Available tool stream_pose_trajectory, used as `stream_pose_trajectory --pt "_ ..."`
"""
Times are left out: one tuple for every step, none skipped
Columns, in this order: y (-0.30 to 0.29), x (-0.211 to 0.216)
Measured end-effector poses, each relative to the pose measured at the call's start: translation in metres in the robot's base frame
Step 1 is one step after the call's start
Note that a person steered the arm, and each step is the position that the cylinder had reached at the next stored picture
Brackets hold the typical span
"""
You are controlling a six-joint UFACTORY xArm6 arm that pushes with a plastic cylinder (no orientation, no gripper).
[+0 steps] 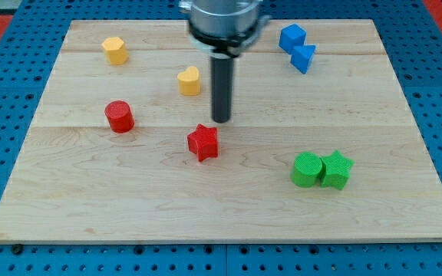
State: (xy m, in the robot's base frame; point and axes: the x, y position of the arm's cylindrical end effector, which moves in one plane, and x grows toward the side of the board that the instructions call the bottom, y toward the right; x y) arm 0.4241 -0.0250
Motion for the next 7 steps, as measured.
stream_pose_trajectory --pt "-0.014 -0.004" --pt "-0.007 -0.035" --pt "-0.006 -0.060" --pt "-0.029 -0.070" --pt "-0.043 -0.067" --pt "-0.041 -0.067" --pt "-0.059 -0.080"
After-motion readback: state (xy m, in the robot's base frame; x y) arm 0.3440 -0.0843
